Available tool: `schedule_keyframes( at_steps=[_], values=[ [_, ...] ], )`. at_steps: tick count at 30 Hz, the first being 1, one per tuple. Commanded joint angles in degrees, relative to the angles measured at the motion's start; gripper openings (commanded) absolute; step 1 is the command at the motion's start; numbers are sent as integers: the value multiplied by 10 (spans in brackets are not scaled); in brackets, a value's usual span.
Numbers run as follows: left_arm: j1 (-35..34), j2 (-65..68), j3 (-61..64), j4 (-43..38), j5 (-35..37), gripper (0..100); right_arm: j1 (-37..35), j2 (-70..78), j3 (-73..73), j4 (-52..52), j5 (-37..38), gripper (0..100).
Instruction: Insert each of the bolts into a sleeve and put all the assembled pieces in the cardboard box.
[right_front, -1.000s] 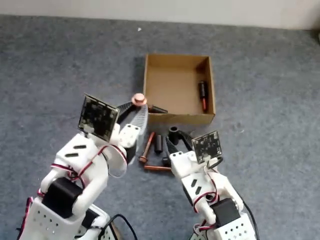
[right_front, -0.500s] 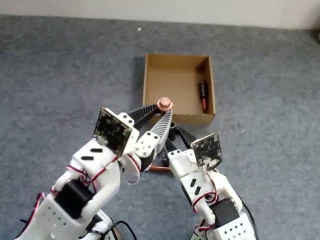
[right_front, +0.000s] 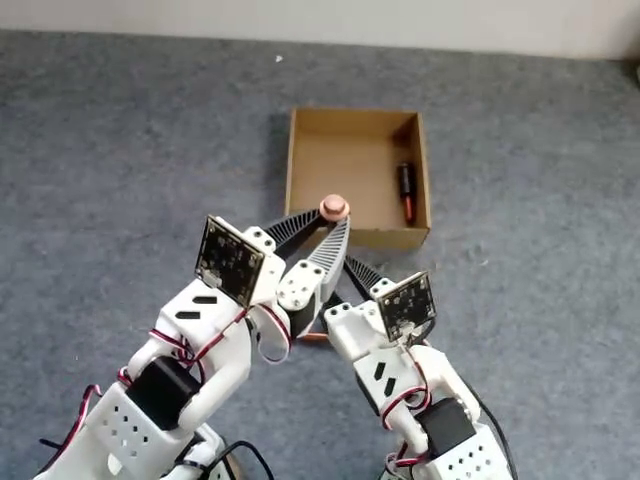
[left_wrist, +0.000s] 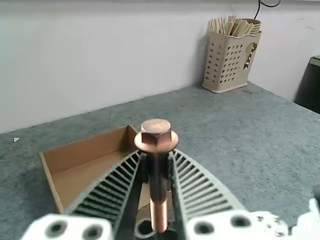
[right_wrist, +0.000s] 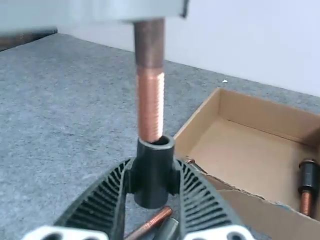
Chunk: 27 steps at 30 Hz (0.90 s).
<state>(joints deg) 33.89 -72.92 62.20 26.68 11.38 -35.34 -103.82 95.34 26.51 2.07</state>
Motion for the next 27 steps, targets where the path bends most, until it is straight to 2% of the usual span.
schedule_keyframes(
  at_steps=[1,6,17,22,27],
  values=[
    [-33,-7,5,-24,8,6,-7,-9,-5,-21,5,5],
    [-34,-6,44,-69,8,6,-7,-10,-6,-21,5,5],
    [-24,-6,60,-69,8,6,-3,-10,-6,-21,6,5],
    [-3,-10,86,-69,5,11,2,-15,-6,-21,49,5],
    [0,-10,79,-4,5,129,34,-15,-6,-21,48,5]
  ],
)
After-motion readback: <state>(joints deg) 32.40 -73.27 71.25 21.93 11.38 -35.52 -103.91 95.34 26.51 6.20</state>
